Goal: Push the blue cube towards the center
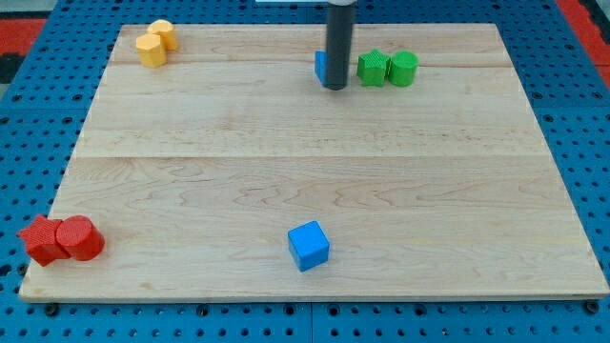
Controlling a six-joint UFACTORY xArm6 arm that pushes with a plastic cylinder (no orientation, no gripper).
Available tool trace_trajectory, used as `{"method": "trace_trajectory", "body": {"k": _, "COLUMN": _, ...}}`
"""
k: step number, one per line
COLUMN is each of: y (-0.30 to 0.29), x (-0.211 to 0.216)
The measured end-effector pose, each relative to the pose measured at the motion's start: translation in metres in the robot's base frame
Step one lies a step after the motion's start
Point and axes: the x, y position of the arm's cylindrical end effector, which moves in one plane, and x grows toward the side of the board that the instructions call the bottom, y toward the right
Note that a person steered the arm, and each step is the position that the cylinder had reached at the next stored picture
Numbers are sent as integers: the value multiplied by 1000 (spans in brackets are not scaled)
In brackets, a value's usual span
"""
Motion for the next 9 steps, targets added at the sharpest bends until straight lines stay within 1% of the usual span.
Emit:
{"method": "trace_trajectory", "body": {"k": 1, "y": -12, "x": -3}}
{"method": "trace_trajectory", "body": {"k": 2, "y": -4, "x": 15}}
{"method": "trace_trajectory", "body": {"k": 3, "y": 29, "x": 69}}
{"method": "trace_trajectory", "body": {"k": 4, "y": 65, "x": 164}}
{"method": "trace_trajectory", "body": {"k": 5, "y": 45, "x": 236}}
{"method": "trace_trajectory", "body": {"k": 6, "y": 28, "x": 291}}
{"method": "trace_trajectory", "body": {"k": 7, "y": -9, "x": 285}}
{"method": "trace_trajectory", "body": {"k": 8, "y": -45, "x": 222}}
{"method": "trace_trajectory", "body": {"k": 9, "y": -92, "x": 190}}
